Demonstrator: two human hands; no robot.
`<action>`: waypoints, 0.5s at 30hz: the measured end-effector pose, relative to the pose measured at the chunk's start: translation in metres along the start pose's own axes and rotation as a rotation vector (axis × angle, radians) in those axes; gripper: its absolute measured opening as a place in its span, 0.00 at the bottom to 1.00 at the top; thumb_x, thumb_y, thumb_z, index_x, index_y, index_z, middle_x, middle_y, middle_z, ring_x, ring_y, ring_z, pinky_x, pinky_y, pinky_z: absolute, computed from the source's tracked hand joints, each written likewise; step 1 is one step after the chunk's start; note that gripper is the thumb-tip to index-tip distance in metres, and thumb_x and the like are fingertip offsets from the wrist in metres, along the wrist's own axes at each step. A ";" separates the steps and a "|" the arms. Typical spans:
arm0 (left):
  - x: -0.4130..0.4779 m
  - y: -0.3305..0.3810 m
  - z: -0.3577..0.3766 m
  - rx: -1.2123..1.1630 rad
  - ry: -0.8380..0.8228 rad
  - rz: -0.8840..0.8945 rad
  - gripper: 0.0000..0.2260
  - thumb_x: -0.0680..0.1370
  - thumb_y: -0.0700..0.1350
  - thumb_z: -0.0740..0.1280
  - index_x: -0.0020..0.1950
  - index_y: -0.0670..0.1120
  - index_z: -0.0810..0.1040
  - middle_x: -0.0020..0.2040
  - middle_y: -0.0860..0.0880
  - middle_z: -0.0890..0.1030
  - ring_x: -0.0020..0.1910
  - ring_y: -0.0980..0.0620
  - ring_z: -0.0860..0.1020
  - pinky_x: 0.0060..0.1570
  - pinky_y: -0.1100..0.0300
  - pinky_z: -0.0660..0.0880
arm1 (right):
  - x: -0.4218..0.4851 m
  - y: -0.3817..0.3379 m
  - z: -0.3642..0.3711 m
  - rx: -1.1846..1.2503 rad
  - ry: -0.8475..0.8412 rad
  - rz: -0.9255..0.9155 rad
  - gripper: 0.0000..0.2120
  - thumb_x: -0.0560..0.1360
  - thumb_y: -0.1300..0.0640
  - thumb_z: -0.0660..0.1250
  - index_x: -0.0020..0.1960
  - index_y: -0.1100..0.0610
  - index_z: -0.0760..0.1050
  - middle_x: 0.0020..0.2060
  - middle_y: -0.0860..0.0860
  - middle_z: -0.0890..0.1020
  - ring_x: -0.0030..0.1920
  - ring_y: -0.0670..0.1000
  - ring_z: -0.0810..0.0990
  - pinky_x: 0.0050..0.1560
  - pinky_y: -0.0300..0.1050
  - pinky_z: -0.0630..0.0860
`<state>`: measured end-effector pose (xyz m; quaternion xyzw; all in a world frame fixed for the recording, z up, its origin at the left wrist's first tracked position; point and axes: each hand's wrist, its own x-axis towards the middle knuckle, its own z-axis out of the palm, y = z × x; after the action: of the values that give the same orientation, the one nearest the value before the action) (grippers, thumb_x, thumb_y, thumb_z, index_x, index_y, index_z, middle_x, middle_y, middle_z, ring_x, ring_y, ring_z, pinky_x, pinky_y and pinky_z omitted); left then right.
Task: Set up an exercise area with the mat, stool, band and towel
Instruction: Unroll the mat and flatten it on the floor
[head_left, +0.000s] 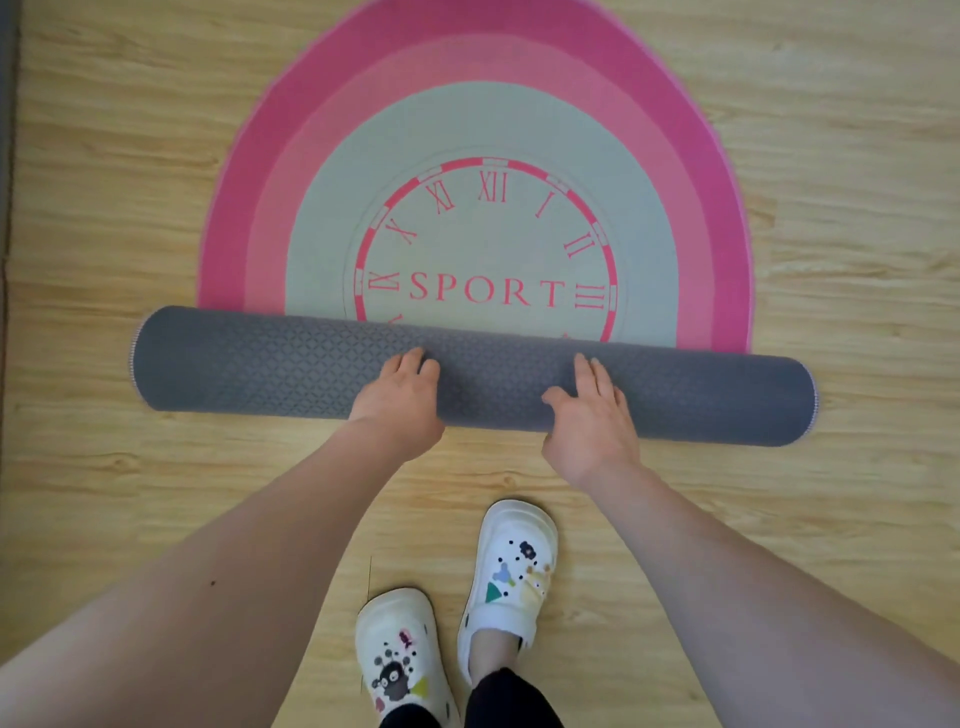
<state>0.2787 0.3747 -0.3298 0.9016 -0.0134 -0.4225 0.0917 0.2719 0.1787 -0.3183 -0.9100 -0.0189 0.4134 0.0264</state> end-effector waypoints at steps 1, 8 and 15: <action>-0.003 0.000 0.003 -0.009 0.009 0.002 0.22 0.76 0.43 0.63 0.70 0.43 0.63 0.72 0.45 0.62 0.70 0.44 0.60 0.63 0.49 0.70 | 0.000 -0.002 0.001 0.023 -0.023 0.012 0.25 0.74 0.61 0.62 0.71 0.52 0.66 0.76 0.60 0.57 0.76 0.58 0.53 0.76 0.52 0.52; -0.028 -0.013 0.040 -0.014 -0.140 -0.002 0.36 0.78 0.44 0.59 0.78 0.49 0.40 0.70 0.43 0.65 0.67 0.42 0.67 0.62 0.46 0.70 | -0.021 -0.011 0.023 0.028 -0.122 0.120 0.43 0.75 0.54 0.64 0.79 0.49 0.40 0.61 0.58 0.74 0.63 0.59 0.73 0.66 0.52 0.67; -0.062 -0.015 0.064 0.122 -0.074 0.030 0.27 0.77 0.43 0.60 0.76 0.48 0.57 0.75 0.42 0.52 0.74 0.43 0.52 0.63 0.47 0.67 | -0.053 -0.014 0.059 -0.087 -0.144 0.129 0.35 0.75 0.57 0.62 0.79 0.50 0.51 0.73 0.59 0.59 0.74 0.59 0.56 0.72 0.54 0.60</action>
<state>0.1894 0.3859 -0.3250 0.8890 -0.0559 -0.4526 0.0422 0.1921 0.1920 -0.3161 -0.8775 0.0201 0.4775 -0.0412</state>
